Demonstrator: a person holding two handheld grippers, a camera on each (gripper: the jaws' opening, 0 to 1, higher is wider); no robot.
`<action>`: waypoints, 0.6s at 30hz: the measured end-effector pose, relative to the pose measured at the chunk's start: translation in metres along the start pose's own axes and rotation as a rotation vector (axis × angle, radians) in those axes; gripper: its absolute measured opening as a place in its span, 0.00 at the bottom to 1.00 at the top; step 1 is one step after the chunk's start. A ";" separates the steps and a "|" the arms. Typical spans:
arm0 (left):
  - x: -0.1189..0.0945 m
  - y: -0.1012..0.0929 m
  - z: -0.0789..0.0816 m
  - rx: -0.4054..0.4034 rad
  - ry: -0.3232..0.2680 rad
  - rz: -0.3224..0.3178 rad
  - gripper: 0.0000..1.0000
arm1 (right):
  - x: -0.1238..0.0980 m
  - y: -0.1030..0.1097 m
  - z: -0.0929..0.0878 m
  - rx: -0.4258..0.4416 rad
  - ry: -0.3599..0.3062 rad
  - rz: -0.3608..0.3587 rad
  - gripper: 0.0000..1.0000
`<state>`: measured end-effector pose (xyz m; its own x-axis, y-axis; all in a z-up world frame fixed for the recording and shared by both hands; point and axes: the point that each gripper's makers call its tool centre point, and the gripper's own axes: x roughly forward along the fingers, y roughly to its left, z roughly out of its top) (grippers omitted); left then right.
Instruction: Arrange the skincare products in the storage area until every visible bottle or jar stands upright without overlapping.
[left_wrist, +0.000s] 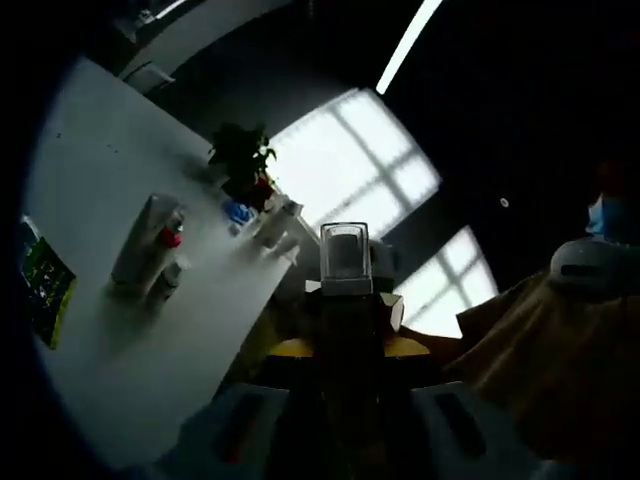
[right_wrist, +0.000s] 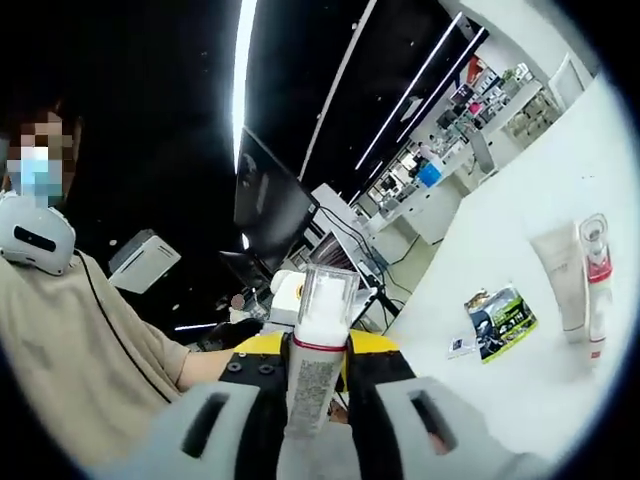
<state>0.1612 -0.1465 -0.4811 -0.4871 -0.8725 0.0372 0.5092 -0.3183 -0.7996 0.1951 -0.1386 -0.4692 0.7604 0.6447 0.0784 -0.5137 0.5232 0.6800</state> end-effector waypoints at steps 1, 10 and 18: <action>0.000 0.002 0.001 0.002 -0.001 0.010 0.16 | 0.000 -0.005 0.000 0.025 -0.005 -0.041 0.21; 0.007 0.042 0.012 0.172 0.037 0.339 0.20 | -0.014 -0.048 0.015 0.015 -0.056 -0.416 0.20; 0.014 0.055 0.029 0.520 0.064 0.677 0.16 | -0.026 -0.069 0.029 -0.126 -0.068 -0.662 0.19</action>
<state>0.2026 -0.1873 -0.5068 0.0087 -0.9184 -0.3956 0.9580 0.1210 -0.2600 0.2223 -0.2076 -0.4971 0.9519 0.1315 -0.2766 0.0298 0.8591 0.5109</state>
